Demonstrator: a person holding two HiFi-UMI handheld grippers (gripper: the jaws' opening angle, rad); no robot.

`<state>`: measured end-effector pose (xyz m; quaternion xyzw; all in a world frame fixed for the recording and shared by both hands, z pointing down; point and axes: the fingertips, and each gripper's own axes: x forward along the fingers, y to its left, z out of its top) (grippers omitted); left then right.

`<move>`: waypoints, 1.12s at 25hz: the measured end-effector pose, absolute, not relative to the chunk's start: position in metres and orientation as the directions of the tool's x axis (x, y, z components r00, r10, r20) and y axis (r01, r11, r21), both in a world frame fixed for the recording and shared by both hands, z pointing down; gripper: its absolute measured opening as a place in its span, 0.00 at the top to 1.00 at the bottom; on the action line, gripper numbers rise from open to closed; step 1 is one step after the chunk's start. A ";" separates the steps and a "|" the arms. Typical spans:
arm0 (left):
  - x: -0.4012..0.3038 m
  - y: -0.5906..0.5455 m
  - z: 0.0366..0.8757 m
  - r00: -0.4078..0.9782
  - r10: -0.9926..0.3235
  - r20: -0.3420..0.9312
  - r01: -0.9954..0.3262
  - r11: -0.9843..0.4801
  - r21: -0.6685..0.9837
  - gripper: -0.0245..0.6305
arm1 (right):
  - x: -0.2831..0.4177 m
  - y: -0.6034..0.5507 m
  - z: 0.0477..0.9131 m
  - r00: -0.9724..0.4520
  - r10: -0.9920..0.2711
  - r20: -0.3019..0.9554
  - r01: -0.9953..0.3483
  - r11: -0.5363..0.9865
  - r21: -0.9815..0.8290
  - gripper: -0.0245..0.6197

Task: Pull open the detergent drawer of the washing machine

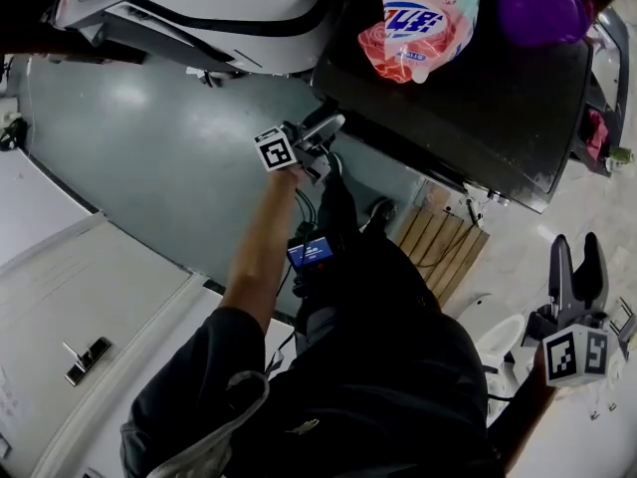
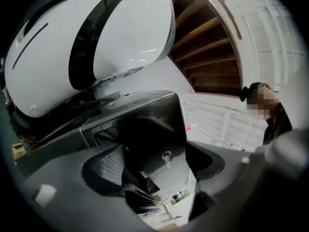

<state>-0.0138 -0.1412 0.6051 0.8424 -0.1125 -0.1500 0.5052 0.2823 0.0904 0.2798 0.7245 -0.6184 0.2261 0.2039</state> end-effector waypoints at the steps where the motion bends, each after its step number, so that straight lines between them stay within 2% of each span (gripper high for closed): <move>1: -0.015 -0.142 0.604 0.917 -0.353 -0.187 0.009 -0.450 0.893 0.32 | 0.281 0.089 0.284 0.130 -0.797 0.590 -0.989 -0.150 0.015 0.51; 4: -0.018 -0.146 0.604 0.854 -0.414 -0.317 0.157 -0.374 0.914 0.34 | 0.276 0.087 0.299 0.123 -0.773 0.622 -0.989 -0.147 0.013 0.51; 6: -0.021 -0.149 0.607 0.820 -0.455 -0.348 0.216 -0.317 0.924 0.43 | 0.274 0.087 0.307 0.119 -0.759 0.640 -0.989 -0.148 0.009 0.51; 8: -0.023 -0.148 0.607 0.802 -0.472 -0.366 0.253 -0.287 0.924 0.43 | 0.274 0.087 0.313 0.123 -0.745 0.656 -0.988 -0.156 0.008 0.51; 15: -0.024 -0.145 0.608 0.836 -0.414 -0.360 0.239 -0.315 0.918 0.43 | 0.285 0.089 0.326 0.157 -0.709 0.688 -0.980 -0.200 0.018 0.51; 19: -0.022 -0.147 0.615 0.837 -0.378 -0.396 0.253 -0.375 0.892 0.54 | 0.287 0.092 0.337 0.164 -0.680 0.714 -0.976 -0.215 0.019 0.51; 21: -0.025 -0.145 0.618 0.845 -0.328 -0.422 0.272 -0.416 0.868 0.53 | 0.285 0.092 0.346 0.159 -0.663 0.731 -0.976 -0.217 0.016 0.51; 24: -0.026 -0.146 0.625 0.894 -0.242 -0.378 0.222 -0.494 0.840 0.53 | 0.277 0.091 0.363 0.139 -0.643 0.753 -0.977 -0.214 -0.003 0.51; 28: -0.019 -0.143 0.623 0.972 -0.132 -0.192 0.075 -0.604 0.793 0.53 | 0.262 0.086 0.383 0.112 -0.619 0.777 -0.979 -0.202 -0.020 0.51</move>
